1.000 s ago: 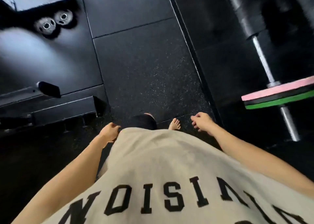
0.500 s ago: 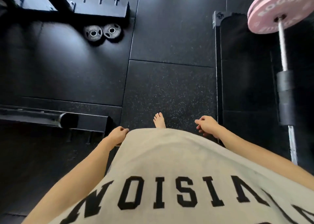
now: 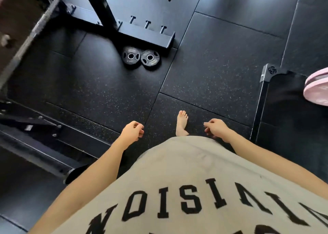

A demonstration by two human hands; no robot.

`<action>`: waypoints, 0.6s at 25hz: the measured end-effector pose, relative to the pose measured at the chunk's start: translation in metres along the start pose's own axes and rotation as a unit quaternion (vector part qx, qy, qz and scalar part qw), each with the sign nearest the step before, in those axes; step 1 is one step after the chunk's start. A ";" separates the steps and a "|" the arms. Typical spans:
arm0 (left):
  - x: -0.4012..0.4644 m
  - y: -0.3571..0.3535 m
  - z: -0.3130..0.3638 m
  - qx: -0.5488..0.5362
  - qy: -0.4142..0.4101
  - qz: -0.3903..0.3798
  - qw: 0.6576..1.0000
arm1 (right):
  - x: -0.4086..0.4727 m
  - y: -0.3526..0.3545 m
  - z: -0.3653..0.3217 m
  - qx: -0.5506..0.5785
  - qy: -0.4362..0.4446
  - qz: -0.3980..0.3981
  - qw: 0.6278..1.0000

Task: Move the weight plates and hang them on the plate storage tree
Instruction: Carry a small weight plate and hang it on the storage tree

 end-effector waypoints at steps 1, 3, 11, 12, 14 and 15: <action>0.011 0.003 0.009 0.008 0.021 -0.007 1.000 | 0.012 0.009 -0.024 -0.013 0.000 -0.005 1.000; 0.032 0.015 0.025 0.041 0.054 -0.025 0.997 | 0.034 0.024 -0.073 -0.044 0.011 -0.019 0.999; 0.133 0.099 0.098 0.002 0.089 0.055 0.994 | 0.108 0.059 -0.282 -0.150 0.074 -0.055 0.984; 0.148 0.109 0.104 -0.008 0.101 0.053 0.993 | 0.119 0.060 -0.304 -0.156 0.071 -0.056 0.984; 0.181 0.129 0.114 -0.032 0.113 0.051 0.992 | 0.138 0.056 -0.348 -0.168 0.071 -0.061 0.981; 0.199 0.142 0.119 -0.040 0.119 0.053 0.991 | 0.148 0.055 -0.370 -0.175 0.066 -0.060 0.981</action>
Point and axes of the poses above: each hand's wrist, its own x-axis towards the middle knuckle, its own y-axis out of the back of the hand, z = x × y, the point moved 9 cm from there along x, towards the middle knuckle, and after that the axes turned 6 degrees about -y, right-handed, at the moved point
